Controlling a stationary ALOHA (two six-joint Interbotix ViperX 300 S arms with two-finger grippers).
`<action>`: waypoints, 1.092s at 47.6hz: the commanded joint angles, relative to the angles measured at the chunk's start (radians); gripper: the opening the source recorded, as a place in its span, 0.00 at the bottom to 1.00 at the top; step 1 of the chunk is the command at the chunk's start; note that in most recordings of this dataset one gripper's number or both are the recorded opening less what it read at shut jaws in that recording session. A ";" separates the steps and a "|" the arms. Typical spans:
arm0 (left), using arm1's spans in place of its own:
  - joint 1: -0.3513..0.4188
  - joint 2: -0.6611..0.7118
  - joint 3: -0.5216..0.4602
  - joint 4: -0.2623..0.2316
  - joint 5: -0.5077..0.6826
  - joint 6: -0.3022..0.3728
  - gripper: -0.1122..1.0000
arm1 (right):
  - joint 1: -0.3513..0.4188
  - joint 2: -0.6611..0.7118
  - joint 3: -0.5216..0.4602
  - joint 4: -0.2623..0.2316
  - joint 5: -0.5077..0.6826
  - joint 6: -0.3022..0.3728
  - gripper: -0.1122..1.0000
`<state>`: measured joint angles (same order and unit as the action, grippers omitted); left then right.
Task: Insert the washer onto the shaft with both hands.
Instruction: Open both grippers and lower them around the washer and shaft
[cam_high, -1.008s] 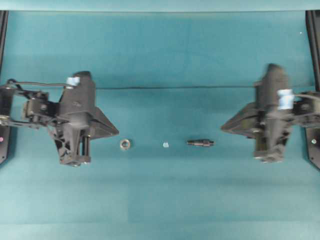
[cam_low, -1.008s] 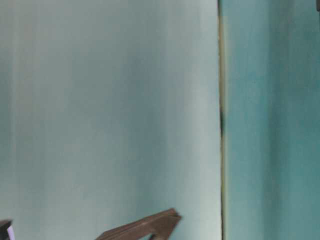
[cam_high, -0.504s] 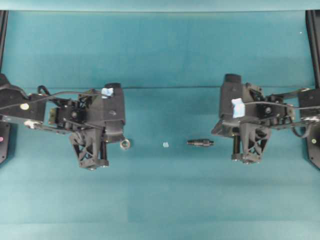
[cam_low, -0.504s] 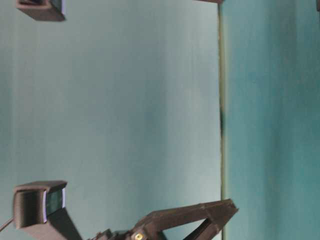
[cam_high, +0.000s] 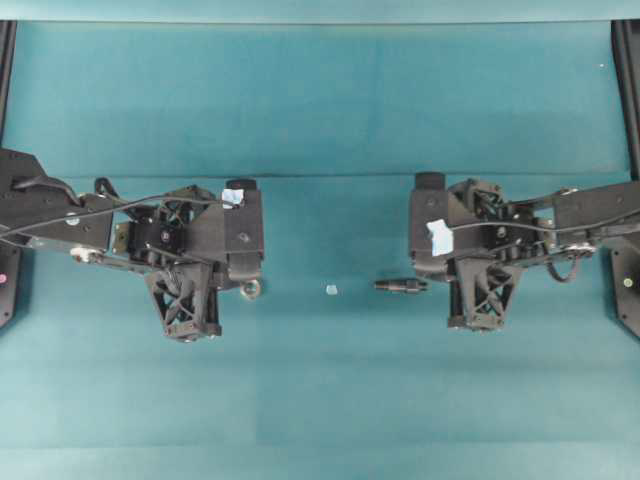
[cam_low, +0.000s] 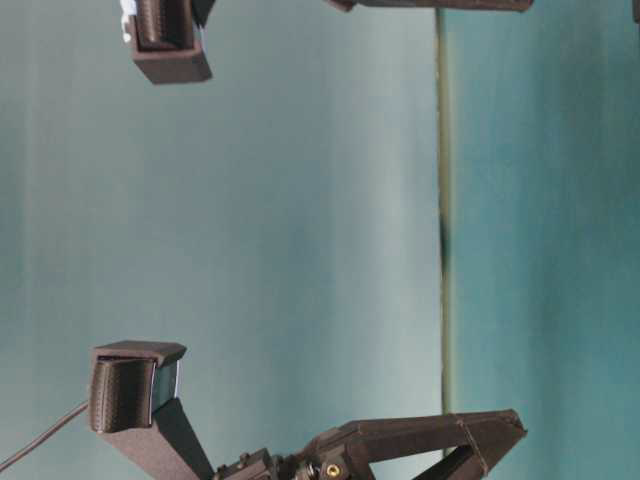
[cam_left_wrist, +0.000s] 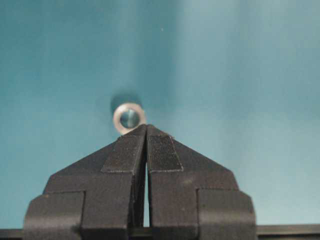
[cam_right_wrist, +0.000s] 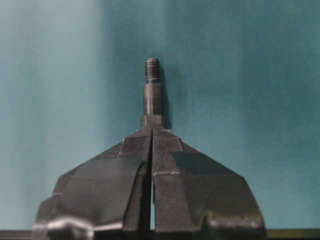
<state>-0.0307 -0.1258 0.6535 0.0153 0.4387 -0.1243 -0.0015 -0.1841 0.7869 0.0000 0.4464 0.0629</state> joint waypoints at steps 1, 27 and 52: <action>-0.002 -0.006 -0.017 0.005 -0.014 0.006 0.11 | 0.003 0.003 -0.026 -0.002 -0.006 -0.009 0.01; -0.008 0.051 -0.003 0.005 -0.074 0.025 0.68 | 0.011 0.025 -0.043 0.002 -0.002 0.006 0.60; -0.014 0.147 0.000 0.005 -0.103 0.026 0.93 | 0.012 0.098 -0.044 -0.002 0.005 0.005 0.89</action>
<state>-0.0414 0.0199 0.6596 0.0169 0.3436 -0.0997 0.0077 -0.0966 0.7547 0.0015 0.4541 0.0644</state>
